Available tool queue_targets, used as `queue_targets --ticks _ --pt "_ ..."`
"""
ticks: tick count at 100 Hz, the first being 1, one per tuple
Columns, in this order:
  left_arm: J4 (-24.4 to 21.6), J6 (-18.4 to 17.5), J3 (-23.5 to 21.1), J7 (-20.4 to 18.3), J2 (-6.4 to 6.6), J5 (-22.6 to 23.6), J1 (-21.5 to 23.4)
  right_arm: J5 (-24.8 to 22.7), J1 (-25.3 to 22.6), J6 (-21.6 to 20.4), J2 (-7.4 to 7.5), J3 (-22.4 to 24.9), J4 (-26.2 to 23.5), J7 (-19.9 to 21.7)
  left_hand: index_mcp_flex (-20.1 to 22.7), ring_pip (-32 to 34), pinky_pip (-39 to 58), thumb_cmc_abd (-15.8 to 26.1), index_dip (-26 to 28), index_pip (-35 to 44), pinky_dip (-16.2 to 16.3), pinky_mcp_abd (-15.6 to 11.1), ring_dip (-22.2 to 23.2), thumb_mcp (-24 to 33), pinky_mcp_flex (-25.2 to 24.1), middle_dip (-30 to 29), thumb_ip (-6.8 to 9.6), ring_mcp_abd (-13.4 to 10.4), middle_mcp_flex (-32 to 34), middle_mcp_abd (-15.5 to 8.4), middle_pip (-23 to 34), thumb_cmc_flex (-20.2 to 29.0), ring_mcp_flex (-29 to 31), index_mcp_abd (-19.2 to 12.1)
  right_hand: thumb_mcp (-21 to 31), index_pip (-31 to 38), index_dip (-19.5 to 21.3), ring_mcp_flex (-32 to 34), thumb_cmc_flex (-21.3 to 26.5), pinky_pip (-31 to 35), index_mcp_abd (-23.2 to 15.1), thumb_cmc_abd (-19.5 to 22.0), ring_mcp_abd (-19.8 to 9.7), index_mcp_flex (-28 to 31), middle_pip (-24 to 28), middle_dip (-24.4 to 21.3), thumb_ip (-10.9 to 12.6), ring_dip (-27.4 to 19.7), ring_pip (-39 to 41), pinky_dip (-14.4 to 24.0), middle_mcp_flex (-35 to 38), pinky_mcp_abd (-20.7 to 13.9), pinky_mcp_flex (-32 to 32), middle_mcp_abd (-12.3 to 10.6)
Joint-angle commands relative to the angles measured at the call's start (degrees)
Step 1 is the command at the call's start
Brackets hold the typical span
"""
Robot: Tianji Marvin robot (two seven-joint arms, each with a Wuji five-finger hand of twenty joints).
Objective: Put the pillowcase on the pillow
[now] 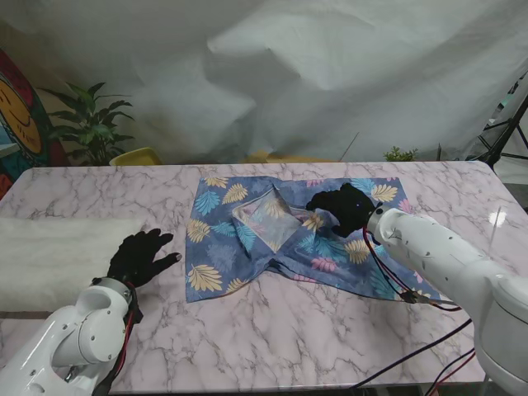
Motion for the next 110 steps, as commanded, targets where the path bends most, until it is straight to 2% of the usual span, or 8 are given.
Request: queue_targets --ticks 1,21,48,69,74,79,84,110 --pt "0.24 -0.11 0.31 -0.99 -0.01 -0.12 -0.19 0.16 0.94 -0.92 -1.80 -0.28 0.45 0.75 1.10 1.01 0.86 -0.15 0.31 0.60 0.93 0.38 0.19 -0.25 -0.13 0.58 0.64 -0.08 0.87 0.16 0.39 0.97 -0.06 -1.18 3.17 -1.38 -1.18 1.17 1.03 0.80 0.39 -2.41 1.23 -2.65 0.79 0.51 -1.28 -1.06 -1.09 0.86 -2.00 1.99 0.45 0.34" --pt "0.79 -0.60 0.68 -1.05 0.03 -0.26 -0.72 5.06 3.53 -4.50 -7.35 -9.21 8.50 -0.10 1.16 1.02 0.86 -0.06 0.33 0.62 0.93 0.39 0.22 -0.28 -0.11 0.58 0.63 -0.20 0.83 0.19 0.37 1.00 0.00 -1.27 4.15 -4.28 -1.38 0.60 2.56 1.31 -1.26 -3.08 -0.65 -2.10 -0.44 -0.08 -1.00 -0.17 0.23 1.29 -1.73 2.06 0.32 -0.63" --pt "0.89 -0.51 0.65 -1.14 0.04 -0.28 -0.80 4.87 3.44 -5.77 -7.69 -13.15 8.56 3.11 1.27 1.00 0.87 0.06 0.36 0.69 0.93 0.51 0.24 -0.25 -0.07 0.59 0.64 -0.18 0.75 -0.06 0.44 1.18 0.06 -1.25 7.33 10.34 5.67 2.31 4.73 1.56 -8.02 -5.17 -5.02 -1.02 4.26 1.90 -0.81 1.28 2.71 1.69 3.15 1.88 1.10 -6.68" --pt "0.99 -0.30 0.94 -1.39 0.08 -0.34 -1.09 5.50 2.28 -7.43 -7.60 -12.63 8.59 4.72 1.38 1.02 0.90 0.15 0.38 0.75 0.95 0.50 0.27 -0.32 -0.01 0.59 0.62 -0.26 0.70 -0.17 0.51 1.15 0.13 -1.32 5.20 18.67 11.96 9.53 3.90 1.18 -18.50 -4.94 -6.47 16.03 3.09 2.20 -1.10 1.95 4.24 1.34 18.08 2.87 2.53 -10.19" --pt "1.07 -0.37 0.96 -1.37 0.07 -0.40 -1.15 5.57 2.06 -7.57 -7.61 -12.51 8.59 4.74 1.46 1.05 0.90 0.13 0.39 0.79 0.95 0.50 0.28 -0.27 0.01 0.60 0.64 -0.20 0.77 -0.24 0.56 1.25 0.21 -1.32 4.82 21.78 14.20 11.73 3.93 1.22 -20.85 -5.07 -6.77 20.22 3.59 2.51 -1.14 2.17 4.79 1.28 21.50 3.08 3.10 -10.23" --pt "1.14 -0.40 0.97 -1.27 0.05 -0.51 -1.19 5.60 1.79 -7.61 -7.60 -12.29 8.60 4.47 1.50 1.08 0.93 0.17 0.40 0.82 0.95 0.45 0.29 -0.27 0.08 0.60 0.64 -0.25 0.78 -0.19 0.59 1.27 0.25 -1.34 3.70 26.86 12.47 14.06 5.82 1.50 -24.86 -7.53 -6.65 23.14 3.85 3.06 -8.64 2.52 5.38 1.21 25.01 3.54 3.95 -10.22" --pt "1.23 -0.38 0.95 -1.16 0.03 -0.61 -1.22 5.74 1.47 -7.75 -7.60 -11.75 8.61 4.37 1.61 1.11 0.94 0.16 0.42 0.87 0.96 0.46 0.31 -0.26 0.12 0.62 0.64 -0.21 0.85 -0.11 0.64 1.32 0.31 -1.31 2.21 31.65 12.57 16.09 6.81 1.63 -28.67 -8.97 -6.08 25.17 4.49 3.38 -11.15 2.79 6.06 1.13 28.12 4.20 4.43 -10.01" --pt "2.45 -0.71 0.77 -0.53 -0.11 -1.74 -1.76 5.84 0.00 -6.41 -7.42 -9.00 8.61 0.74 1.81 1.21 0.99 0.31 0.47 1.04 0.96 0.45 0.34 -0.23 0.27 0.64 0.64 -0.33 0.94 -0.15 0.79 1.46 0.58 -1.29 2.24 44.70 30.57 26.48 9.74 4.83 -31.48 -10.43 -2.79 30.70 13.35 7.23 -11.15 6.51 10.07 2.17 37.44 7.30 7.75 -4.67"
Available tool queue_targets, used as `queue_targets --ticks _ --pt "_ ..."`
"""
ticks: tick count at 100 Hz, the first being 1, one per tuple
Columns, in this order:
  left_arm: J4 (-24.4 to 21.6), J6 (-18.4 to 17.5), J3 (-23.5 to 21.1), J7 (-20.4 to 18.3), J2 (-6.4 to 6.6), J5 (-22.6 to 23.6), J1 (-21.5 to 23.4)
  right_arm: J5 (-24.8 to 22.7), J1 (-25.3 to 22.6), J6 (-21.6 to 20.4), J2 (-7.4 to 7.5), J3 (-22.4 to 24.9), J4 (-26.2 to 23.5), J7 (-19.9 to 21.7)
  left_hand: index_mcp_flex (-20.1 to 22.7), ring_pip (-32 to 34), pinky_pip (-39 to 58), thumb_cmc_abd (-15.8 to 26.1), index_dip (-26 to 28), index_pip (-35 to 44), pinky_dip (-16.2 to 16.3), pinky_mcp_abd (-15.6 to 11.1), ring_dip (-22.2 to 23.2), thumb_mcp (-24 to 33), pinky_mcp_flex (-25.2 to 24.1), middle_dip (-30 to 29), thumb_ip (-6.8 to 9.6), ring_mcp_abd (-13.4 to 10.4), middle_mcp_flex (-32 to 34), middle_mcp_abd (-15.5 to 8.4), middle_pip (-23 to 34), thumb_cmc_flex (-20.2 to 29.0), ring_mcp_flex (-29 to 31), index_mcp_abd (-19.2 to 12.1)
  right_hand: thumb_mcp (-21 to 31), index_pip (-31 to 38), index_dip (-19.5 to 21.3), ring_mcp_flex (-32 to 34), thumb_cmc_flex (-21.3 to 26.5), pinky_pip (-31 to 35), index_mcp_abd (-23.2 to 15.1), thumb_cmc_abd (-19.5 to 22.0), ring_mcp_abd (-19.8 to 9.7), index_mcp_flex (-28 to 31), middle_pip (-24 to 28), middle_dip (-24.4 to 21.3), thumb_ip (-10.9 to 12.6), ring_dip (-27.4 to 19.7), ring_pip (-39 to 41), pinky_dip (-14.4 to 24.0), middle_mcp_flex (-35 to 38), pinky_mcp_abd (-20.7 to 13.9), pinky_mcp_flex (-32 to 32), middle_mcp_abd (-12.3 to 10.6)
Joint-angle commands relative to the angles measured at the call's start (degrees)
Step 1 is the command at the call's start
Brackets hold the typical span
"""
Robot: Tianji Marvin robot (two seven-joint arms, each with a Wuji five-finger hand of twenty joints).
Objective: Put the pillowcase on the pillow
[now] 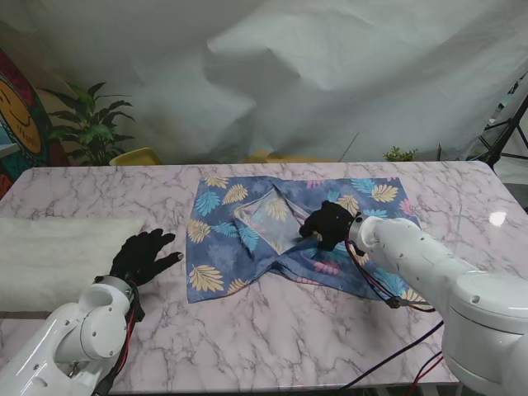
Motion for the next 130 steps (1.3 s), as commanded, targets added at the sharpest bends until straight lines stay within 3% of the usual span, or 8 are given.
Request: queue_targets --ticks 1,16,32,49,61,76,95,130 --pt "0.58 -0.15 0.04 -0.57 -0.15 -0.38 -0.27 -0.06 -0.58 0.93 0.20 0.42 -0.02 -0.16 1.81 0.96 0.97 0.31 0.46 0.72 0.95 0.38 0.34 -0.23 -0.05 0.64 0.64 -0.29 0.92 -0.16 0.79 1.48 0.35 -1.28 1.08 3.58 4.25 4.70 2.46 2.03 -10.44 -2.18 0.64 1.67 3.86 1.64 -0.51 2.58 3.80 1.37 4.37 3.78 1.05 1.97" --pt "0.98 -0.34 0.00 -0.26 -0.22 -0.85 -0.44 0.57 -1.72 0.71 0.44 4.72 -0.05 -2.54 1.83 1.05 1.01 0.39 0.48 0.79 0.95 0.32 0.37 -0.25 0.06 0.64 0.63 -0.32 0.95 -0.12 0.86 1.58 0.48 -1.35 0.89 3.18 10.32 14.00 5.47 5.67 -7.69 -0.74 -1.19 0.99 19.84 13.52 0.98 13.18 11.43 2.34 7.71 6.23 5.44 2.21" --pt "0.98 -0.23 -0.06 -0.17 -0.25 -1.00 -0.41 0.55 -2.73 1.74 1.09 7.81 -0.25 -5.72 2.05 1.11 1.03 0.43 0.52 0.95 0.94 0.33 0.37 -0.25 0.17 0.64 0.64 -0.24 1.08 -0.06 0.93 1.70 0.63 -1.31 2.33 3.38 9.71 16.93 7.60 10.15 -4.91 0.44 -1.13 -5.43 27.53 18.81 0.76 22.15 19.28 3.81 1.05 5.94 9.50 4.17" --pt "1.14 -0.45 0.13 -0.18 -0.25 -1.17 -0.63 -10.45 -8.95 8.07 9.54 23.81 -17.35 -5.10 2.09 1.15 1.06 0.45 0.52 1.02 0.93 0.50 0.39 -0.29 0.27 0.64 0.62 -0.24 1.19 0.01 0.95 1.72 0.80 -1.36 0.07 4.29 6.06 15.69 14.19 17.10 -3.06 3.79 -1.24 -8.05 30.97 21.27 1.89 34.24 38.24 10.10 -4.77 2.20 15.80 4.52" --pt "1.46 -0.84 0.57 -0.27 -0.22 -1.29 -1.06 -19.65 -15.89 11.14 13.99 35.59 -28.78 -4.40 2.05 1.17 1.06 0.58 0.51 1.02 0.92 0.43 0.39 -0.23 0.29 0.63 0.64 -0.28 1.23 0.07 0.96 1.88 0.85 -1.34 -0.03 4.31 4.76 12.75 18.20 21.69 -2.32 4.58 -0.95 -5.18 31.33 21.13 2.66 33.55 45.30 17.17 -5.64 -3.83 20.87 4.56" --pt "1.76 -1.24 0.91 -0.23 -0.21 -1.42 -1.38 -27.66 -24.60 12.22 16.32 47.63 -39.52 -5.46 2.15 1.17 1.07 0.53 0.53 1.10 0.91 0.40 0.38 -0.29 0.33 0.65 0.63 -0.29 1.29 0.07 0.99 1.85 0.91 -1.37 1.65 4.89 0.42 13.90 18.38 25.63 -1.04 3.44 -1.33 -1.38 28.77 20.13 2.34 32.12 46.09 22.14 -2.52 -9.27 24.00 4.97" --pt "2.26 -1.80 1.25 -0.18 -0.22 -1.91 -1.80 -32.79 -33.46 13.83 17.21 55.65 -48.43 -6.62 2.23 1.20 1.08 0.57 0.53 1.16 0.89 0.38 0.39 -0.25 0.35 0.66 0.64 -0.33 1.38 0.04 1.04 1.94 0.91 -1.39 2.25 5.08 -3.56 16.00 17.31 25.51 -0.52 2.95 -2.12 0.17 26.63 19.61 2.04 32.23 43.95 23.41 -0.25 -10.32 26.12 6.20" --pt "3.74 -3.03 2.73 -0.22 -0.21 -2.87 -3.46 -36.35 -38.81 12.13 17.52 62.84 -56.85 -7.22 2.51 1.32 1.11 0.55 0.55 1.34 0.89 0.27 0.40 -0.21 0.44 0.71 0.66 -0.30 1.68 -0.04 1.20 2.13 1.01 -1.43 2.55 5.07 -5.46 18.62 16.69 25.08 0.46 2.98 -3.23 1.36 25.30 19.77 1.77 33.39 42.10 23.74 1.59 -10.49 29.07 6.99"
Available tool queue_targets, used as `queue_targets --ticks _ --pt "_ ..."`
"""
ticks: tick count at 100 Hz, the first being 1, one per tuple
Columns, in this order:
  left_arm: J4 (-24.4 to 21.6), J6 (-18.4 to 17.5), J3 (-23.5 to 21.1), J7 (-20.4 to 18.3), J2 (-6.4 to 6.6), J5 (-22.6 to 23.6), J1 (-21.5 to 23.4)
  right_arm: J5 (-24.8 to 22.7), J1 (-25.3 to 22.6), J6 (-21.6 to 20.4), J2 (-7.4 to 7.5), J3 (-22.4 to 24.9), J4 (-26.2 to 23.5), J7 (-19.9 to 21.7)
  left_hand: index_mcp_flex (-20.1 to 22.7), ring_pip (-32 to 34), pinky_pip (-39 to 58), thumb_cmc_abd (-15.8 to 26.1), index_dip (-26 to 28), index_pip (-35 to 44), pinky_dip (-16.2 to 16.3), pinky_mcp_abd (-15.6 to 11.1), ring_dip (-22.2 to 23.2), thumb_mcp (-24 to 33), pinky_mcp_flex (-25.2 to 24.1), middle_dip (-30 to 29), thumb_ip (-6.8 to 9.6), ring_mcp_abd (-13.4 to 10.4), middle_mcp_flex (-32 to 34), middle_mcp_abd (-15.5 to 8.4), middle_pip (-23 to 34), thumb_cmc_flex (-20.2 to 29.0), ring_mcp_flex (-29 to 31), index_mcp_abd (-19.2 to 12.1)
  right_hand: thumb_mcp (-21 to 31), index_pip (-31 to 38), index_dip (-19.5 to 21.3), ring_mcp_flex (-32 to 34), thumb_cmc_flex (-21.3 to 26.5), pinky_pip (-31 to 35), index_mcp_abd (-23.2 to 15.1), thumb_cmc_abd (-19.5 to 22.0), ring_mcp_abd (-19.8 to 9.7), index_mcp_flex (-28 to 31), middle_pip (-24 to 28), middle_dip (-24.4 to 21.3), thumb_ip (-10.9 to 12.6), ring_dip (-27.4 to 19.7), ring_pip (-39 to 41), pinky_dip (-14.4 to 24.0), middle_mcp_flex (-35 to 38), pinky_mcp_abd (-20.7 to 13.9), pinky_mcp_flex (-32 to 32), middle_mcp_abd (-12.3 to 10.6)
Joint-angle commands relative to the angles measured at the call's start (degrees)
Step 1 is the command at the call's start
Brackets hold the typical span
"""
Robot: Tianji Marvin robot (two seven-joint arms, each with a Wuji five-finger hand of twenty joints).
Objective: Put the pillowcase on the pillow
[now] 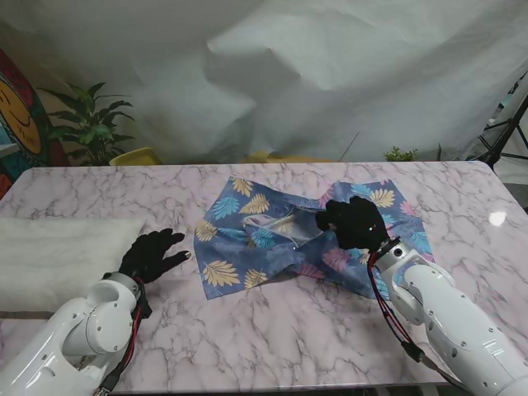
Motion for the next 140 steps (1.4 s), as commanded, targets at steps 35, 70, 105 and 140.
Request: queue_targets --ticks 35,70,105,140 --pt "0.77 -4.62 -1.88 -3.01 0.26 -1.30 -1.91 0.83 2.86 -5.91 0.34 1.44 -1.62 5.02 0.48 0.54 1.05 -0.41 0.31 0.34 0.80 0.06 0.42 -0.43 0.12 0.65 0.62 0.09 -0.06 0.07 0.39 1.57 -0.22 -0.53 2.65 2.10 -1.52 2.99 1.86 0.21 0.97 0.15 -1.48 1.23 -1.60 0.05 0.84 1.51 -1.51 1.00 1.27 -1.08 1.92 1.13" --pt "-7.59 -12.62 -15.23 -16.48 2.71 10.14 1.70 8.59 12.96 -6.73 -1.97 -13.02 9.60 2.13 -11.63 -8.33 -2.20 -6.39 -1.60 -5.68 -2.06 0.58 -1.14 -1.34 -3.08 -1.37 -0.71 1.24 -8.54 1.74 -8.44 -12.57 -6.28 1.69 2.87 2.14 -1.98 3.38 1.80 0.14 1.17 -0.02 -1.49 1.37 -2.06 0.26 0.89 2.06 -1.98 1.26 1.72 -1.09 2.15 1.31" --pt "-3.25 -19.25 -23.69 -17.88 3.53 17.02 6.67 11.68 15.35 -6.84 -3.01 -17.12 13.66 1.30 -13.50 -10.00 -2.69 -10.27 -17.75 -10.52 -8.26 2.51 -8.82 -0.95 -3.23 -8.45 -1.48 2.69 -9.46 4.98 -9.53 -15.34 -7.16 4.90 3.29 2.15 -2.29 3.42 1.65 0.06 1.22 -0.26 -1.52 1.70 -2.14 0.67 0.73 2.50 -2.00 1.47 1.88 -1.10 2.15 1.40" --pt "-5.27 -23.39 -30.55 -28.21 4.56 26.54 12.09 10.98 12.86 -7.11 -2.49 -13.43 11.09 3.92 -13.54 -10.01 -3.28 -12.70 -17.98 -10.39 -9.48 4.84 -9.05 -0.82 -3.68 -8.47 -2.02 5.83 -9.64 7.64 -9.57 -16.01 -7.52 4.14 3.29 2.18 -2.35 3.42 1.69 0.01 1.26 -0.16 -1.50 1.69 -2.18 0.90 0.71 2.67 -1.88 1.56 1.78 -1.10 2.15 1.47"
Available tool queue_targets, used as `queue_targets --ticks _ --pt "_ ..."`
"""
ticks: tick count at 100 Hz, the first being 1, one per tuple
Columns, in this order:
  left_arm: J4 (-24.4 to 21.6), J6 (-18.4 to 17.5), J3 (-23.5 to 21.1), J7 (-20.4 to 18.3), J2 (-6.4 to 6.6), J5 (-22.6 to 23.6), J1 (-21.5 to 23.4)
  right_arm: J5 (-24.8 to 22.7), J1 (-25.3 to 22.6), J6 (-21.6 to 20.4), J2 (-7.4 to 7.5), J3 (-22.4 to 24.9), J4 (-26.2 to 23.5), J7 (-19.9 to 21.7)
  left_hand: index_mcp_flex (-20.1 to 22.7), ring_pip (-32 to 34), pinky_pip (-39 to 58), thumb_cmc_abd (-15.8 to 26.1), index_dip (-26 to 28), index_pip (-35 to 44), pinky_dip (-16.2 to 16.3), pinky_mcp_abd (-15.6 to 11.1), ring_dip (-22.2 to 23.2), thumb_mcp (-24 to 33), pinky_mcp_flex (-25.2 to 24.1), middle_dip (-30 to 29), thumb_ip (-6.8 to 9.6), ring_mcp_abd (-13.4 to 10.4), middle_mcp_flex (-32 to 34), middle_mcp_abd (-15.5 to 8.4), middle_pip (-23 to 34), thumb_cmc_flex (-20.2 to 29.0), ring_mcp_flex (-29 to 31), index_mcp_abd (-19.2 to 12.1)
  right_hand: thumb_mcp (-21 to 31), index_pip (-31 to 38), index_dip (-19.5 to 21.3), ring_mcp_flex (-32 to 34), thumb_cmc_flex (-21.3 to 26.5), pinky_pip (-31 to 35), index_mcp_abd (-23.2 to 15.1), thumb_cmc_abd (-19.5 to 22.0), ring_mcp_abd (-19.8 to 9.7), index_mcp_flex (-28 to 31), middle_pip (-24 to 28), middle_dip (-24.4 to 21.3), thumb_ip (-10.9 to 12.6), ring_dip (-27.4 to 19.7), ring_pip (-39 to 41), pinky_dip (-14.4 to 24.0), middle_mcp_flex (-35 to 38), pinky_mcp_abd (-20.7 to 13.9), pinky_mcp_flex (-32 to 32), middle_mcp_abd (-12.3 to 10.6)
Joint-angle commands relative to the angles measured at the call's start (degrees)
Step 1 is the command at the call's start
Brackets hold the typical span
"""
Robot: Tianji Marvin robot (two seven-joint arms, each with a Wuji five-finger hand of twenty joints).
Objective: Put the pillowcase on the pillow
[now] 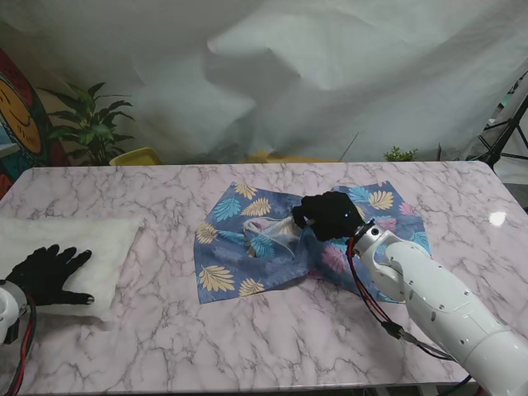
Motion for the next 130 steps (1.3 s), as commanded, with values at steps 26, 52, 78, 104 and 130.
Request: queue_targets --ticks 26,52,78,104,130 --pt "6.61 1.19 5.72 3.13 0.46 -0.50 -3.60 0.05 -0.44 0.22 0.07 -0.21 0.17 0.26 -0.14 1.34 0.55 -4.11 -0.03 0.55 4.30 4.52 9.14 1.12 0.61 -0.91 -0.33 6.65 -3.10 4.49 -1.38 6.15 -1.13 2.60 3.15 2.21 -0.94 2.03 1.57 -0.08 0.82 -0.28 -0.91 0.77 -0.80 0.75 0.67 1.24 -1.77 0.71 0.31 -1.14 0.58 -0.02" --pt "14.19 3.18 15.85 12.18 -0.30 -12.10 -10.71 -0.09 -1.15 0.51 0.17 0.82 -0.39 0.88 -0.15 4.02 1.47 -2.49 -0.04 0.55 5.35 2.28 10.32 1.34 2.70 -0.89 -0.13 4.30 -2.95 2.30 -1.37 6.42 0.69 1.98 3.11 2.22 -0.97 1.92 1.56 -0.16 0.80 -0.14 -0.86 0.77 -0.82 0.77 0.64 1.25 -1.80 0.77 0.26 -1.13 0.44 0.10" --pt "17.53 2.88 23.53 18.05 -1.13 -15.84 -17.98 0.32 -0.71 0.87 0.13 0.07 0.38 1.22 -0.15 4.86 1.54 -1.50 -0.04 0.55 5.86 0.80 9.92 1.17 2.91 -0.88 -0.20 2.54 -2.93 1.86 -1.37 6.93 0.92 2.15 3.11 2.21 -1.05 1.84 1.40 -0.22 0.81 -0.14 -0.94 0.71 -0.84 0.71 0.62 1.19 -1.81 0.84 0.24 -1.24 0.35 0.18" --pt "12.91 0.07 21.71 15.96 -0.81 -13.53 -18.08 0.46 -1.19 1.17 0.13 0.95 0.36 1.30 -0.16 0.87 0.55 0.87 -0.04 0.55 6.21 1.89 8.39 -0.07 0.13 -0.79 -0.70 3.25 -2.92 1.91 -1.41 1.36 -1.32 1.24 3.08 2.20 -1.12 1.83 1.43 -0.26 0.92 -0.07 -0.97 0.63 -0.77 0.69 0.61 1.09 -1.76 0.89 0.21 -1.34 0.31 0.23" --pt "3.14 -4.12 9.29 6.44 0.41 0.14 -8.27 0.74 -1.55 1.19 0.09 1.49 0.42 1.50 -0.15 -2.01 -2.22 -0.72 -0.04 0.55 2.11 5.51 -0.47 -0.11 -1.59 -0.91 -1.61 5.66 -3.16 5.48 -1.39 -1.48 -2.47 1.87 3.05 2.21 -1.17 1.82 1.45 -0.29 1.02 -0.01 -0.97 0.58 -0.69 0.73 0.60 1.00 -1.71 0.96 0.14 -1.35 0.31 0.22"
